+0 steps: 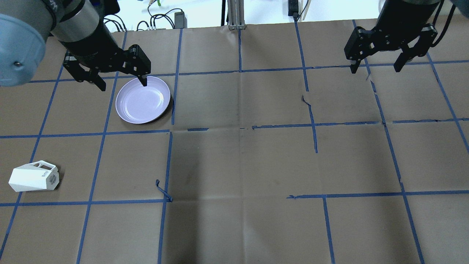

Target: Flip cup and place on plate

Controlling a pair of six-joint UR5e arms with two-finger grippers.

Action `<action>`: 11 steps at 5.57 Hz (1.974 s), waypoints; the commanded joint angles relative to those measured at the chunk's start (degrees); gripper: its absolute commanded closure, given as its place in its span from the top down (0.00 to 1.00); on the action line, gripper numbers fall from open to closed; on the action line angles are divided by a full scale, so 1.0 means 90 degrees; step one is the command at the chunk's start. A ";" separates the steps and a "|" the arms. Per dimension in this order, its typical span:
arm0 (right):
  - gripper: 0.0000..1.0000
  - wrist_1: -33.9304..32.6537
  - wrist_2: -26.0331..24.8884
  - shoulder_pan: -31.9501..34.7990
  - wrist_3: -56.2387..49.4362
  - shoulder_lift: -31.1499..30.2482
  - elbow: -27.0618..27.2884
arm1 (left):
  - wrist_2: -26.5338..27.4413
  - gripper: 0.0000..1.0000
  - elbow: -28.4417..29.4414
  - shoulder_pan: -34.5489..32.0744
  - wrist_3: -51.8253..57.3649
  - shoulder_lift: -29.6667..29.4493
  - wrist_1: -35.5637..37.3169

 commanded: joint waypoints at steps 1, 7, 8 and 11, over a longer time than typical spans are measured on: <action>1.00 0.0000 0.0000 0.0000 0.0000 0.0000 0.0000 | 0.0003 0.99 -0.0034 0.0080 0.0105 0.0110 0.0006; 1.00 0.0000 0.0000 0.0000 0.0000 0.0000 0.0000 | -0.0723 0.99 -0.0181 0.4996 0.6243 -0.0675 -0.0658; 1.00 0.0000 0.0000 0.0000 0.0000 0.0000 0.0000 | -0.0990 0.99 -0.0104 0.5515 0.6926 -0.1231 -0.0638; 1.00 0.0000 0.0000 0.0000 0.0000 0.0000 0.0000 | -0.1647 0.99 0.0015 0.6485 0.8492 -0.2815 -0.0599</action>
